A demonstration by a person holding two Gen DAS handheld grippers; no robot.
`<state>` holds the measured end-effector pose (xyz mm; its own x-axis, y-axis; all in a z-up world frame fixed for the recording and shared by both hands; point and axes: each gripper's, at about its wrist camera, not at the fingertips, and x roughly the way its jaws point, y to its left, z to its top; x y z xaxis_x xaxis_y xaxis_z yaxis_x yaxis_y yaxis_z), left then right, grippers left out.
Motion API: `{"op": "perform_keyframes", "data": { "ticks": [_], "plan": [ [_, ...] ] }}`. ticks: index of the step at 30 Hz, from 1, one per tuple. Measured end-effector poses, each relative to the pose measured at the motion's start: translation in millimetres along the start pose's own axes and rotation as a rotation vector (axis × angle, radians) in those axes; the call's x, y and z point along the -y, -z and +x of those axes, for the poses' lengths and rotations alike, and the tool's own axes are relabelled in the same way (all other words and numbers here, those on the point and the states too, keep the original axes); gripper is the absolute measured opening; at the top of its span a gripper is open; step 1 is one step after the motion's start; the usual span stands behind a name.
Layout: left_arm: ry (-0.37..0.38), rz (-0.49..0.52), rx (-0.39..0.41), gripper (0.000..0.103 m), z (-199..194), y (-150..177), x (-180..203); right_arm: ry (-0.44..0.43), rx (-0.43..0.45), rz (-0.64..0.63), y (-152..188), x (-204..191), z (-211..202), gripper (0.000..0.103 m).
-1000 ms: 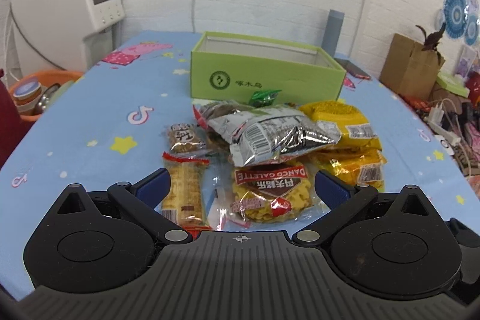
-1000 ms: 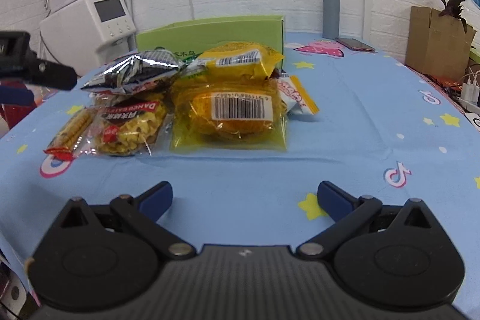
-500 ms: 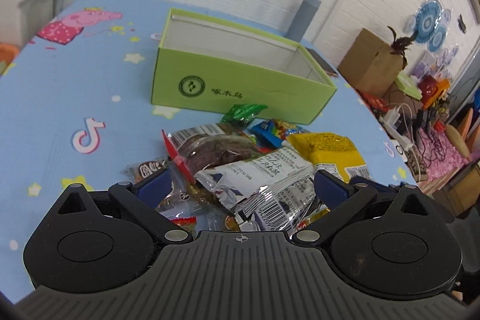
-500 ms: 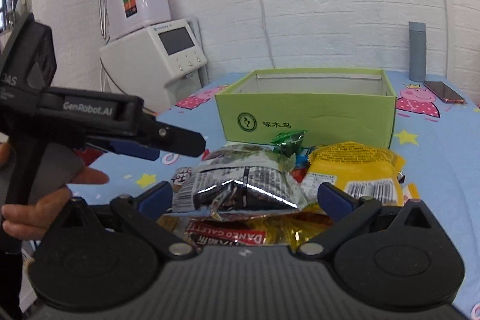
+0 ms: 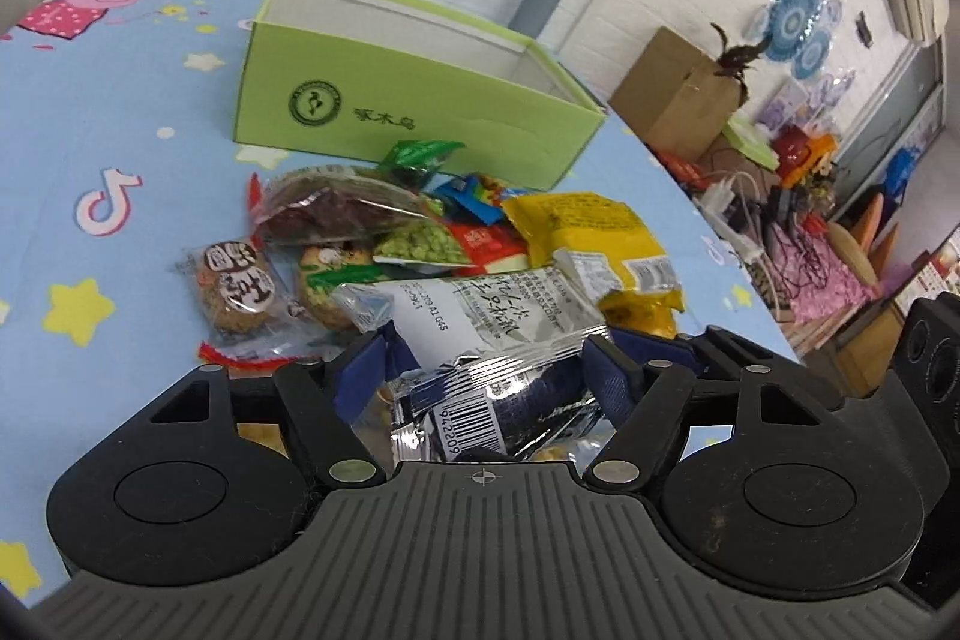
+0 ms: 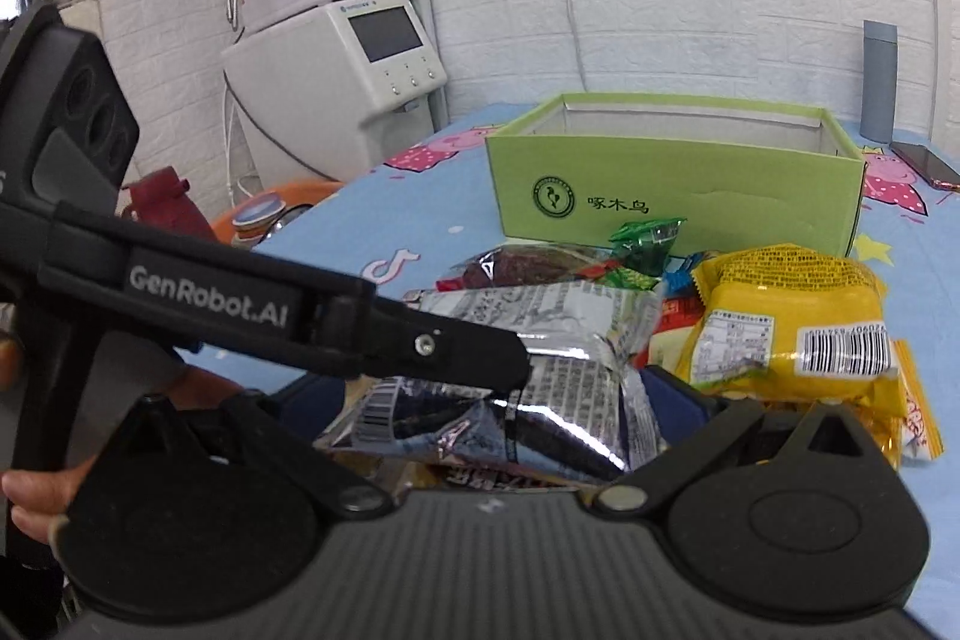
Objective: Organize snacks
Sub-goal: 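Grasp the silver foil snack bag with the left gripper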
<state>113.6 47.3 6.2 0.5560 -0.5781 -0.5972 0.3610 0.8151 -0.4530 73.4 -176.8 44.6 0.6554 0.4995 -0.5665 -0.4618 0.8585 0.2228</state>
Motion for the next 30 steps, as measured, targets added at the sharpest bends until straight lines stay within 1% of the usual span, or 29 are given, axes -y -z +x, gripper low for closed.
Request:
{"op": "perform_keyframes", "data": {
  "ticks": [3,5,7,10,11,13,15,16,18,21,25,28,29,30],
  "plan": [
    [-0.012,0.025,-0.006,0.063,-6.5,17.1,16.2,0.017,-0.005,0.004,14.9,-8.6,-19.9,0.102],
    [-0.002,0.020,-0.031,0.063,-7.3,30.5,24.3,0.041,-0.019,0.014,27.8,-11.7,-32.4,0.102],
    [0.008,0.018,-0.052,0.065,-8.3,46.7,31.9,0.044,-0.028,0.030,40.3,-11.7,-44.0,0.102],
    [-0.002,0.022,-0.055,0.074,-10.9,64.9,38.5,0.028,-0.045,0.062,55.1,-7.3,-51.2,0.102],
    [-0.020,0.023,-0.055,0.079,-12.0,67.8,38.6,0.039,-0.048,0.067,58.4,-5.5,-52.8,0.102],
    [-0.076,0.018,-0.038,0.081,-17.5,71.5,37.3,0.081,-0.043,0.068,64.9,-1.9,-58.1,0.102],
    [-0.091,0.008,-0.019,0.085,-25.3,74.4,33.5,0.112,-0.041,0.076,69.2,4.0,-60.9,0.103],
    [-0.089,-0.003,-0.015,0.086,-27.5,76.0,31.5,0.113,-0.041,0.086,70.8,6.4,-60.9,0.103],
    [-0.090,-0.009,-0.030,0.085,-25.3,77.6,31.0,0.101,-0.045,0.100,73.5,8.4,-59.1,0.103],
    [-0.101,0.016,-0.055,0.084,-20.3,84.0,36.1,0.086,-0.045,0.087,76.8,3.2,-62.5,0.103],
    [-0.058,0.009,-0.084,0.083,-17.0,90.9,38.2,0.086,-0.031,0.068,78.9,-0.8,-73.5,0.102],
    [-0.036,-0.014,-0.098,0.082,-11.0,91.8,36.9,0.085,-0.029,0.051,79.0,-0.6,-71.8,0.102],
    [-0.037,-0.023,-0.106,0.079,-8.1,91.9,36.1,0.088,-0.036,0.046,79.2,-0.4,-68.5,0.101],
    [-0.037,-0.028,-0.113,0.077,-5.5,92.4,35.1,0.083,-0.046,0.045,79.9,0.8,-63.6,0.095]
  ]
}}
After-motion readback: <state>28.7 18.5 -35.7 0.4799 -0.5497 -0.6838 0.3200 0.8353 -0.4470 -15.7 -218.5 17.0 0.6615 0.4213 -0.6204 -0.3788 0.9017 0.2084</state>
